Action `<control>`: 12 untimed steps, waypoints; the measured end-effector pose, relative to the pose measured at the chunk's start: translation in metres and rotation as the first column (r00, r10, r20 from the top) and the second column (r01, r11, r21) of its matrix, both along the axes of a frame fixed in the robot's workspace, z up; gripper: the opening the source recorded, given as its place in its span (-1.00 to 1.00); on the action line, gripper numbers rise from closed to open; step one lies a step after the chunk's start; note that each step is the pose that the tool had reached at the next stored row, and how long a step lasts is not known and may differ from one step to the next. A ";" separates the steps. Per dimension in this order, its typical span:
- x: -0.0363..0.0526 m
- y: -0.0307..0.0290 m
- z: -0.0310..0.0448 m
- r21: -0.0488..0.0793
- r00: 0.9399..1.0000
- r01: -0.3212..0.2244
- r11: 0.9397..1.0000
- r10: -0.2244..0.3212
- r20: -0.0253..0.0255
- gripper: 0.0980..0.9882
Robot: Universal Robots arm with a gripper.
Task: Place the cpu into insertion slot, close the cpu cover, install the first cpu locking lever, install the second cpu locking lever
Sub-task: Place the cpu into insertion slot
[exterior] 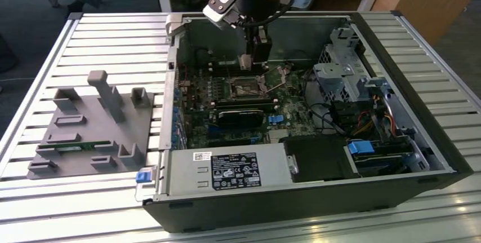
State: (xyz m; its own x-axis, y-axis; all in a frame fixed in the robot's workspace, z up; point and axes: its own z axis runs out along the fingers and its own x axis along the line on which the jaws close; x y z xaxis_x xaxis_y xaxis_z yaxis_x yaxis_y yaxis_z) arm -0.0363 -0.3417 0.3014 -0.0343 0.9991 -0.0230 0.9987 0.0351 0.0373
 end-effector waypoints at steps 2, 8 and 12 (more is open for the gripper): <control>0.0000 0.0026 -0.0039 0.000 1.000 0.000 1.000 0.000 0.000 -0.01; 0.0000 0.0060 -0.0131 0.012 1.000 0.000 1.000 0.000 0.002 -0.01; 0.0000 0.0105 -0.0186 0.012 1.000 0.000 1.000 0.000 0.010 -0.01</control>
State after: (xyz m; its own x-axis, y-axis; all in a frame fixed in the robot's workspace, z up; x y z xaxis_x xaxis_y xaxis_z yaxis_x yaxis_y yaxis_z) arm -0.0363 -0.3311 0.2827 -0.0343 0.9993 -0.0116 0.9983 0.0348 0.0474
